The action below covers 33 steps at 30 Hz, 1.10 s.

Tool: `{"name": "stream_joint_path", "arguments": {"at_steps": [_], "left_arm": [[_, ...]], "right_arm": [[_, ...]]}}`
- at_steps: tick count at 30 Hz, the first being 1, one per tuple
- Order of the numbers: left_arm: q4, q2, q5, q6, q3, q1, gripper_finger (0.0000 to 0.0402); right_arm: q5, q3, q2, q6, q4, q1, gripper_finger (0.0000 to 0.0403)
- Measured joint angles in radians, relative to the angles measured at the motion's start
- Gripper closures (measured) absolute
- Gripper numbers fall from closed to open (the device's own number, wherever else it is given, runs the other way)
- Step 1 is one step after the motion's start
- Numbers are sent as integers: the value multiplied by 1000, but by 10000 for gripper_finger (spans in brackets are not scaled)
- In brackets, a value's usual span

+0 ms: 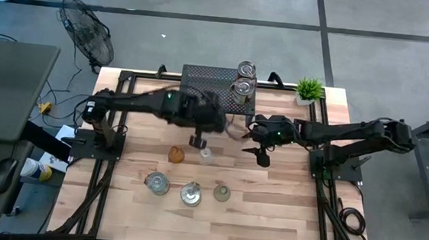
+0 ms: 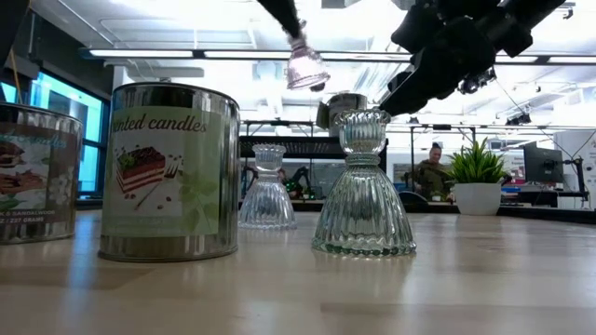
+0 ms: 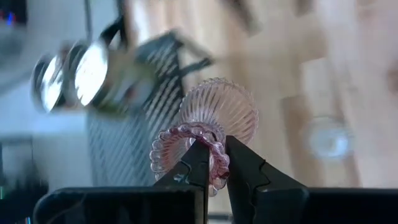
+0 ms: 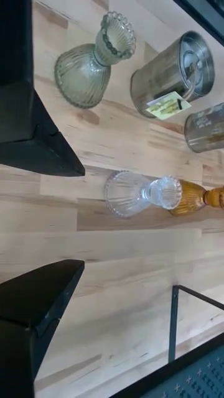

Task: Pick & Place candle stick holders
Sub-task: Put the pink glass candlestick on the shelf

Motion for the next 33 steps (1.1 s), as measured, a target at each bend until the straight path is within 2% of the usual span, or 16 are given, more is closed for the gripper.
{"name": "stream_joint_path", "arguments": {"at_steps": [7, 12, 15, 19, 28, 33], "left_arm": [[-75, 0, -2, -184, 14, 217, 380], [-80, 1, 111, -255, 14, 402, 380], [-72, 1, 134, -282, 14, 493, 380], [-75, 1, 245, -328, 14, 608, 380], [-39, 17, 310, -335, 14, 731, 380], [-52, 50, 319, -335, 20, 736, 380]], "right_arm": [[0, 0, 0, -7, 0, 0, 179], [0, -1, 0, -26, 0, 0, 179], [0, -1, 1, -29, 0, 0, 179], [6, -1, 1, -41, 2, 0, 179], [7, -1, 2, -48, 12, 0, 179], [14, -1, 2, -48, 11, 0, 179]]}}
